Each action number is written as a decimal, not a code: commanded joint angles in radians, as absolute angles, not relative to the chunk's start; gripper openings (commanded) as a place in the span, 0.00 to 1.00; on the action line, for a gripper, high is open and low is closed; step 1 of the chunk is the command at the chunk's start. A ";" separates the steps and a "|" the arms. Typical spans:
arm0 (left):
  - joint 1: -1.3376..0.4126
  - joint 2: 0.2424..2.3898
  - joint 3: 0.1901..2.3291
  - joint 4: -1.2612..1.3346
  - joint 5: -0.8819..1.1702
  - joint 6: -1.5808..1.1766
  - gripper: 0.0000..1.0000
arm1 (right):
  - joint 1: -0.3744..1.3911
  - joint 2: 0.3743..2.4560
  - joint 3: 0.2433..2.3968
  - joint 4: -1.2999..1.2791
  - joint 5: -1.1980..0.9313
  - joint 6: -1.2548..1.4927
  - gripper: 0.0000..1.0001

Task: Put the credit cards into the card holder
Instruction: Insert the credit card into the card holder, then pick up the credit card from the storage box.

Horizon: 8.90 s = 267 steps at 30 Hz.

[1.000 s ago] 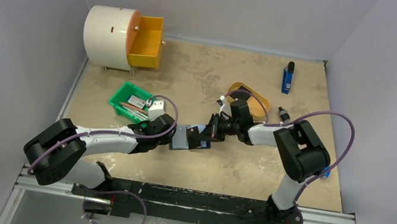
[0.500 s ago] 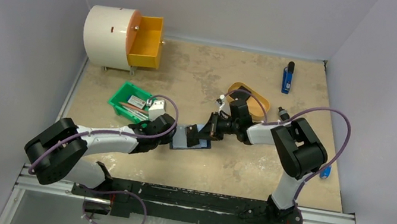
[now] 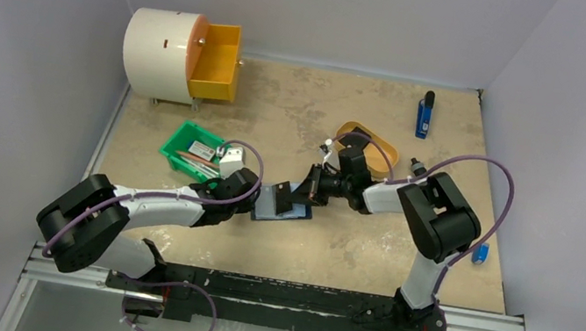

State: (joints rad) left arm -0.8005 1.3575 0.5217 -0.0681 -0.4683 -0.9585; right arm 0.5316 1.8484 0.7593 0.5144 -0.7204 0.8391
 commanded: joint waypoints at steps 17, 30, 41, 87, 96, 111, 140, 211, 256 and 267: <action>-0.799 1.378 0.516 -0.017 -0.431 -0.978 0.17 | 0.579 1.876 0.780 0.549 -0.711 0.854 0.00; -0.799 1.360 0.506 -0.015 -0.419 -0.986 0.17 | 0.589 1.832 0.783 0.496 -0.681 0.862 0.30; -0.800 1.357 0.498 0.047 -0.390 -0.994 0.17 | 0.622 1.846 0.831 0.463 -0.696 0.854 0.38; -0.804 1.314 0.493 0.009 -0.428 -0.989 0.16 | 0.644 1.734 0.928 0.057 -0.435 0.701 0.20; -0.804 1.326 0.488 0.038 -0.402 -0.987 0.16 | 0.644 1.755 0.925 0.109 -0.462 0.732 0.05; -0.804 1.322 0.470 0.051 -0.401 -0.996 0.16 | 0.645 1.820 0.910 0.182 -0.529 0.783 0.00; -0.804 1.323 0.467 0.055 -0.406 -1.000 0.15 | 0.676 1.838 0.951 0.140 -0.599 0.760 0.27; -0.805 1.000 0.616 -0.235 -0.479 -0.936 0.40 | 0.183 1.556 0.999 0.024 -0.023 0.827 0.77; -0.805 1.069 0.603 -0.207 -0.476 -0.970 0.37 | 0.157 1.886 1.136 0.115 -0.037 0.870 0.31; -0.804 1.069 0.600 -0.203 -0.468 -0.975 0.36 | 0.145 1.864 1.115 0.120 -0.037 0.866 0.19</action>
